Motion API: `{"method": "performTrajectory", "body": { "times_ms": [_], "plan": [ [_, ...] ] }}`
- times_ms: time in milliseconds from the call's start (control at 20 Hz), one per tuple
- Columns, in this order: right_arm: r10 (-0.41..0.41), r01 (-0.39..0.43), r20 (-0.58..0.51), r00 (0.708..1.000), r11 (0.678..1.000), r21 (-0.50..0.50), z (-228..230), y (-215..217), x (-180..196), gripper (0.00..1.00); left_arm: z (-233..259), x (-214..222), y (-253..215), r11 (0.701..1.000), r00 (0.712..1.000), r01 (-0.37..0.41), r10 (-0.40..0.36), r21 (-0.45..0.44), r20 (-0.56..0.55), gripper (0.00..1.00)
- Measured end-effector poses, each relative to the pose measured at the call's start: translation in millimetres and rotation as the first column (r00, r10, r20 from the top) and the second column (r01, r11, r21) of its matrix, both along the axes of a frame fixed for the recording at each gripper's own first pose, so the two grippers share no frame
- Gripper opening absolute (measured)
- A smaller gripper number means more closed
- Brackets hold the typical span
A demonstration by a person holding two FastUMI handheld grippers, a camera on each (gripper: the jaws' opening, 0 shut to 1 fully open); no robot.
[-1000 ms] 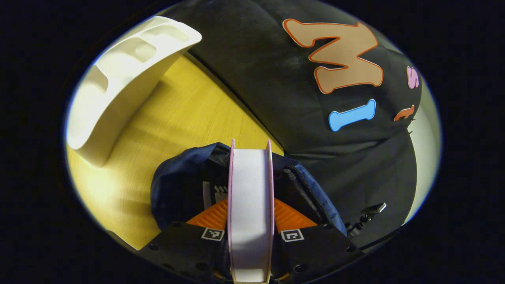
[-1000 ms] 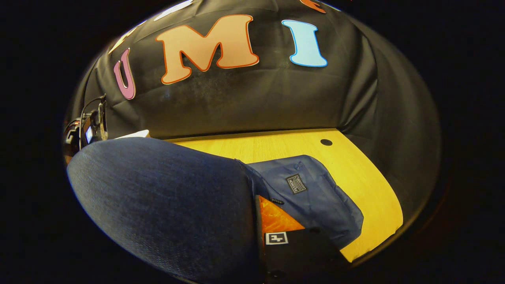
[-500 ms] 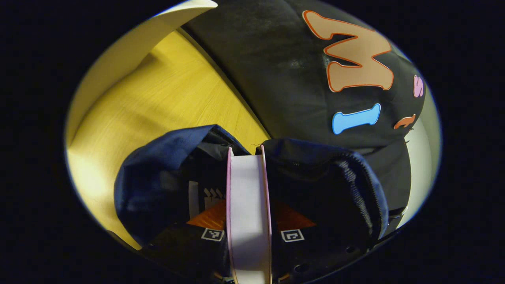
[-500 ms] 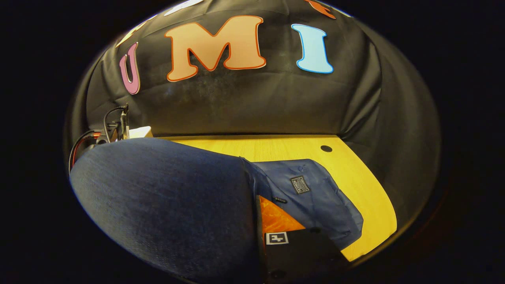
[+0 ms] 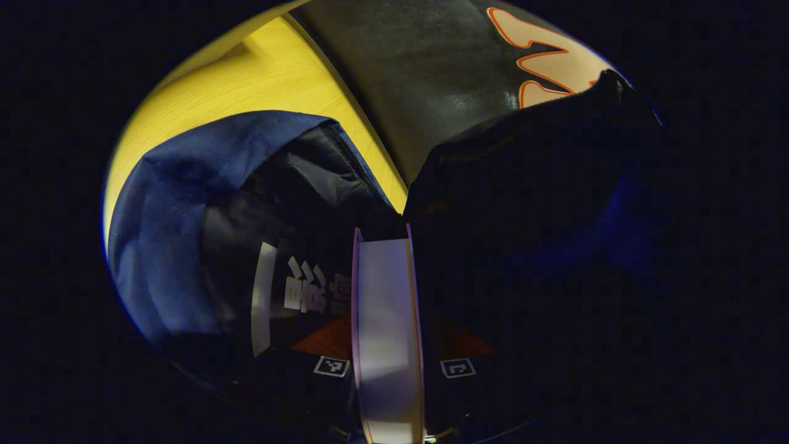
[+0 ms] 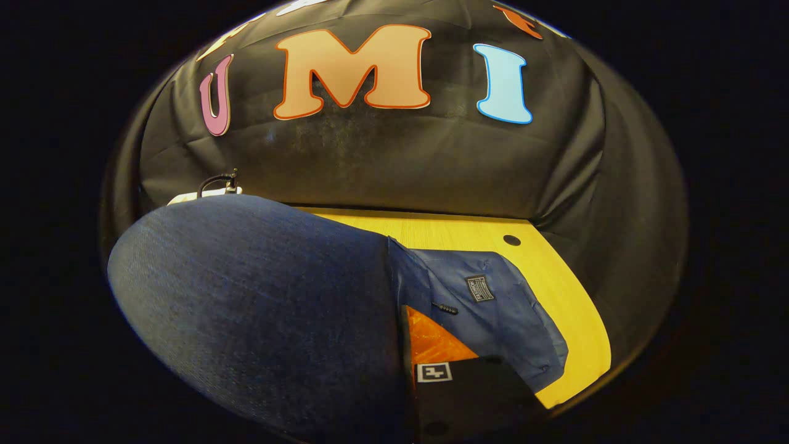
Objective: Open the schoolbag, grab two books from the bookshelf and put them into the schoolbag.
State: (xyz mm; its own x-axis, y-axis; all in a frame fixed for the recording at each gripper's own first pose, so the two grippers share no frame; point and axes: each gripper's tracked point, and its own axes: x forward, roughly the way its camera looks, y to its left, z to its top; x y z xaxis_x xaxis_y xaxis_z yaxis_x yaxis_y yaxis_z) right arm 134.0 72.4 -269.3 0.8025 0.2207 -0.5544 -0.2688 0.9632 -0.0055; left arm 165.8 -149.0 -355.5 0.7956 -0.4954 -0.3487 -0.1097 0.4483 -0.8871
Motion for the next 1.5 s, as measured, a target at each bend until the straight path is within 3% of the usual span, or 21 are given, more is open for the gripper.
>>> {"method": "performTrajectory", "body": {
  "times_ms": [100, 150, 200, 250, 300, 350, 400, 500, 650, 700, 800, 1000, 1250, 1450, 1500],
  "plan": [
    [0.000, 0.001, -0.019, 1.000, 1.000, 0.007, -1, -3, 0, 0.12, -6, -3, 3, 0.998, 0.999, 0.018, -0.017, 0.053, -0.027, 0.43],
    [0.000, 0.000, -0.024, 1.000, 1.000, 0.009, -2, -4, 1, 0.12, -9, -7, 8, 0.995, 0.999, 0.024, -0.020, 0.092, -0.044, 0.53],
    [-0.001, 0.002, -0.031, 1.000, 1.000, 0.012, -3, -6, 2, 0.12, -10, -11, 14, 0.991, 0.998, 0.030, -0.024, 0.129, -0.055, 0.50],
    [-0.002, 0.003, -0.037, 0.999, 1.000, 0.018, -3, -7, 1, 0.13, -8, -16, 21, 0.987, 0.999, 0.028, -0.021, 0.158, -0.048, 0.60],
    [-0.002, 0.003, -0.049, 0.999, 1.000, 0.024, -4, -8, -1, 0.16, -5, -19, 27, 0.982, 0.999, 0.028, -0.020, 0.189, -0.047, 0.78],
    [0.011, -0.008, -0.069, 0.998, 0.999, 0.051, -4, -6, -5, 0.19, -3, -25, 34, 0.975, 0.999, 0.027, -0.016, 0.219, -0.051, 0.78],
    [0.015, -0.009, -0.087, 0.996, 0.997, 0.071, -3, -6, -11, 0.22, -1, -32, 43, 0.967, 0.998, 0.029, -0.014, 0.253, -0.060, 0.88],
    [0.030, -0.019, -0.108, 0.994, 0.995, 0.097, -3, -7, -23, 0.40, 3, -46, 61, 0.949, 0.998, 0.028, -0.007, 0.315, -0.070, 0.97],
    [0.058, -0.043, -0.135, 0.989, 0.993, 0.110, -2, -6, -48, 0.66, 17, -75, 88, 0.910, 0.997, 0.046, -0.014, 0.412, -0.078, 0.92],
    [0.060, -0.046, -0.130, 0.990, 0.993, 0.105, 2, -9, -56, 0.75, 18, -86, 100, 0.888, 0.996, 0.056, -0.018, 0.456, -0.087, 0.96],
    [0.054, -0.041, -0.122, 0.991, 0.994, 0.100, 7, -13, -75, 0.92, 25, -107, 122, 0.853, 0.994, 0.069, -0.017, 0.518, -0.105, 0.93],
    [0.045, -0.031, -0.133, 0.990, 0.994, 0.104, 21, -20, -118, 0.94, 49, -152, 155, 0.825, 0.992, 0.059, 0.012, 0.562, -0.122, 0.96],
    [0.001, 0.008, -0.094, 0.996, 0.995, 0.096, 54, -34, -152, 0.94, 99, -184, 195, 0.779, 0.995, -0.015, 0.074, 0.627, -0.069, 0.96],
    [-0.035, 0.034, 0.005, 0.999, 0.993, 0.112, 97, -27, -141, 0.94, 164, -184, 225, 0.672, 0.993, -0.118, 0.093, 0.731, 0.075, 0.95],
    [-0.039, 0.035, 0.036, 0.999, 0.991, 0.126, 110, -21, -134, 0.93, 181, -182, 226, 0.657, 0.991, -0.133, 0.085, 0.742, 0.102, 0.95]
  ]
}}
